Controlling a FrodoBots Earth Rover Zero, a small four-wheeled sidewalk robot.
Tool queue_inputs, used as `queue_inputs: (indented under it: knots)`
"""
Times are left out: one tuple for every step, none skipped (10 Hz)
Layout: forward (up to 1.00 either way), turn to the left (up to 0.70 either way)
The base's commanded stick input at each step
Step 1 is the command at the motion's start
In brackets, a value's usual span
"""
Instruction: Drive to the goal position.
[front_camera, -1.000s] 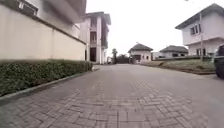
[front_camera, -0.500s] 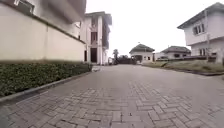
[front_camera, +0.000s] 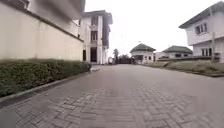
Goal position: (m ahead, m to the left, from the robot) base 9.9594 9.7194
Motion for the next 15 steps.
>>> queue_inputs:
  knots:
    - [0.7, 0.0]
    - [0.7, 0.0]
    - [0.7, 0.0]
    - [0.7, 0.0]
    - [0.7, 0.0]
    - [0.7, 0.0]
    - [0.7, 0.0]
    - [0.7, 0.0]
    - [0.7, 0.0]
    - [0.7, 0.0]
    - [0.7, 0.0]
    - [0.7, 0.0]
    - [0.7, 0.0]
    - [0.7, 0.0]
    - [0.7, 0.0]
